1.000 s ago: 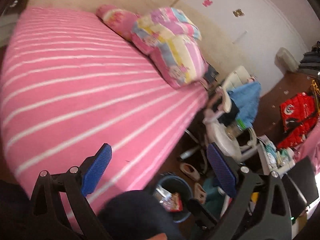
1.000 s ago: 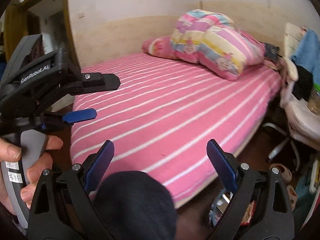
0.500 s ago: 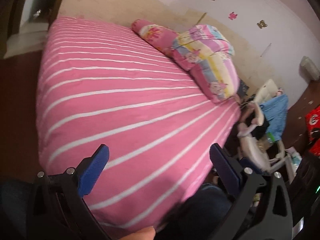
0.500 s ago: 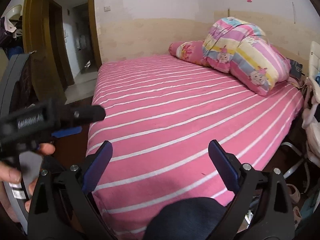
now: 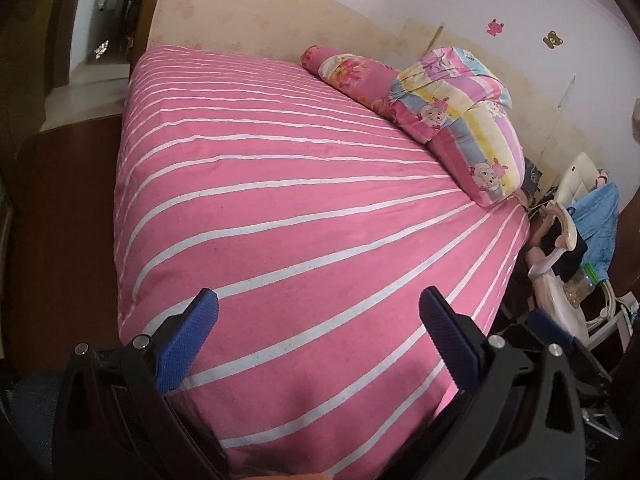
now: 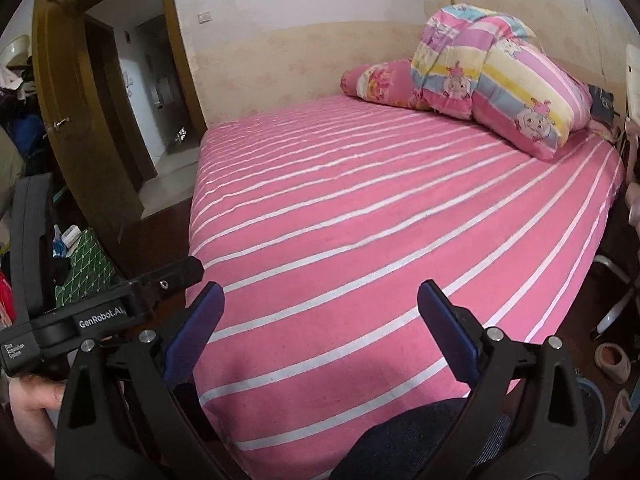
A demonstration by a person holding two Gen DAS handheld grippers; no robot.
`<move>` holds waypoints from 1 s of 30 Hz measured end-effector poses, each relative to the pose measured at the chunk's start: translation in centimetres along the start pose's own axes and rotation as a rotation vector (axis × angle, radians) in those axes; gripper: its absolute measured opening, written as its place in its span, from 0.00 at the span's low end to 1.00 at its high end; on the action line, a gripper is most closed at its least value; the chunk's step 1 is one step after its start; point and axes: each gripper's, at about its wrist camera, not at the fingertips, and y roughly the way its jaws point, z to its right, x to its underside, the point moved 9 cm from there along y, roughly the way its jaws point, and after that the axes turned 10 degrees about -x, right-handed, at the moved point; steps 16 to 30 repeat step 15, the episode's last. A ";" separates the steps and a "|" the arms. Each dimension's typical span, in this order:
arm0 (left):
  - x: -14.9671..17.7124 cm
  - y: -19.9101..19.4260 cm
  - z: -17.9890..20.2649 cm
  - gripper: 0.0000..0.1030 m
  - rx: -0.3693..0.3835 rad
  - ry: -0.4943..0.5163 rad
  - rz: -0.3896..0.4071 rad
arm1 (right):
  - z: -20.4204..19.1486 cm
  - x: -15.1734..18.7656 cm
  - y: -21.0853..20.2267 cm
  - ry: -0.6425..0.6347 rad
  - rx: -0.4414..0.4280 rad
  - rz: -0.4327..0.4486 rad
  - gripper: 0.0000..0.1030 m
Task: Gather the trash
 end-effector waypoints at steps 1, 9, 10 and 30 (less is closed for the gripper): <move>0.1 -0.1 0.1 0.95 0.004 -0.004 0.004 | 0.1 0.2 0.1 0.004 0.003 -0.007 0.93; 0.2 0.2 0.9 0.95 0.011 0.014 0.012 | 0.0 0.8 0.5 -0.032 0.016 -0.020 0.93; 0.3 0.3 1.0 0.95 0.012 0.016 0.007 | 0.1 0.7 0.5 -0.028 0.015 -0.019 0.93; 0.5 0.3 0.7 0.95 -0.004 0.014 0.003 | 0.5 0.5 0.3 -0.001 0.007 -0.013 0.93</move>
